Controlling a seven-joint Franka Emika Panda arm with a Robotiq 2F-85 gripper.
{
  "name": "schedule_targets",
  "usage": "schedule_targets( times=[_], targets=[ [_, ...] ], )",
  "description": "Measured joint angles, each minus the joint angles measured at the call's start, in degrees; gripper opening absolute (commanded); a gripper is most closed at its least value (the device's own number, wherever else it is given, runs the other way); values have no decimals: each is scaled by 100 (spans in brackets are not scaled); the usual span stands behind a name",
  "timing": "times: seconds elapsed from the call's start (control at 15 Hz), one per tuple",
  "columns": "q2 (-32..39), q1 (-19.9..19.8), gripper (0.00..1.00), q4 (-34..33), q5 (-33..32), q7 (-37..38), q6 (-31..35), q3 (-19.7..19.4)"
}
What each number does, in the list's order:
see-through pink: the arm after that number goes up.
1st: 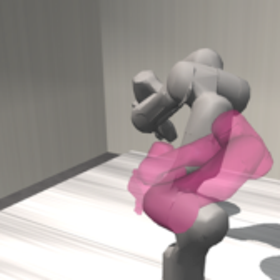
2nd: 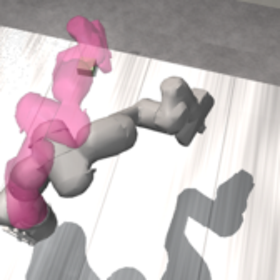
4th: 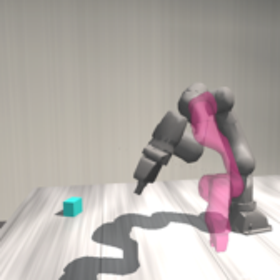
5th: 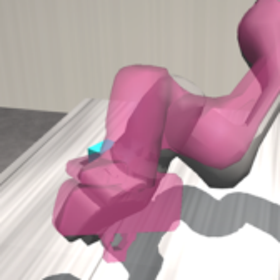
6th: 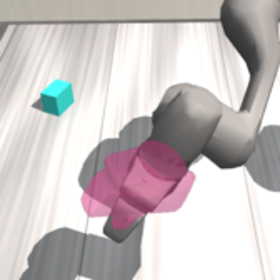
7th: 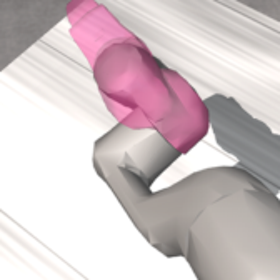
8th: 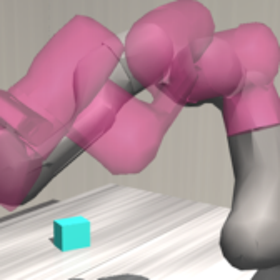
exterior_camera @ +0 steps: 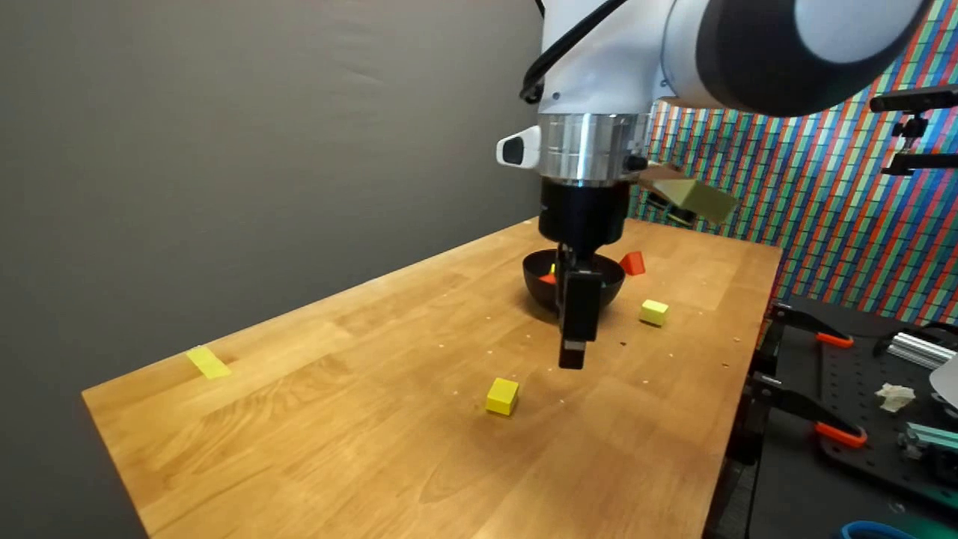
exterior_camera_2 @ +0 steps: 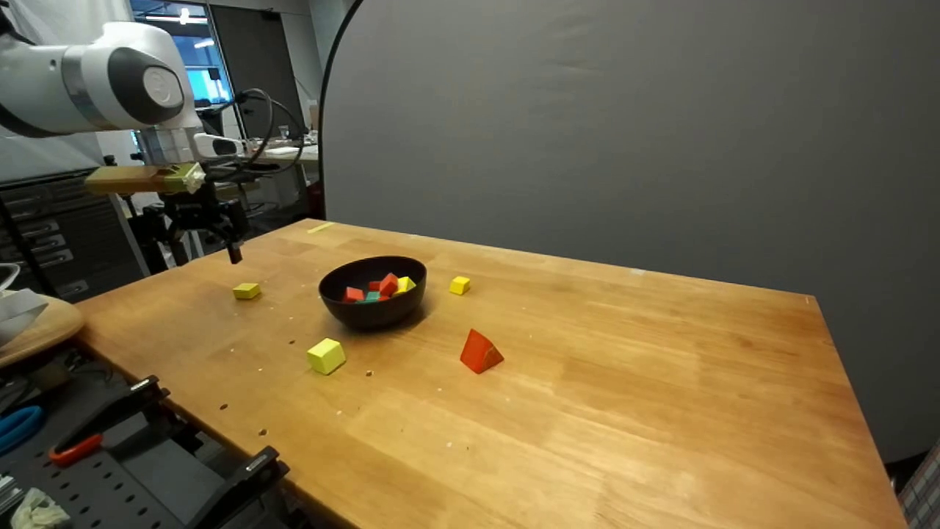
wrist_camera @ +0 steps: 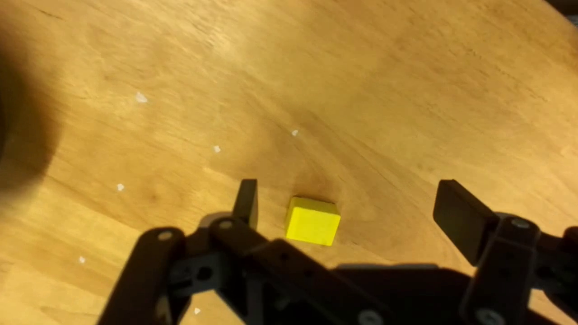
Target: Pick up all the cubes and put them in the black bowl
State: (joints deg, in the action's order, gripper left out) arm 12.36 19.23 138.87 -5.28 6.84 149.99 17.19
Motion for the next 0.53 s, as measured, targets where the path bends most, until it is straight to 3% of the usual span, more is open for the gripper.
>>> schedule_targets(
  times=[0.27, 0.53],
  targets=[
    [908, 42, 100, -867, 0, 143, -49, -51],
    [1542, 439, 100, -1467, -230, 558, -81, -413]
  ],
)
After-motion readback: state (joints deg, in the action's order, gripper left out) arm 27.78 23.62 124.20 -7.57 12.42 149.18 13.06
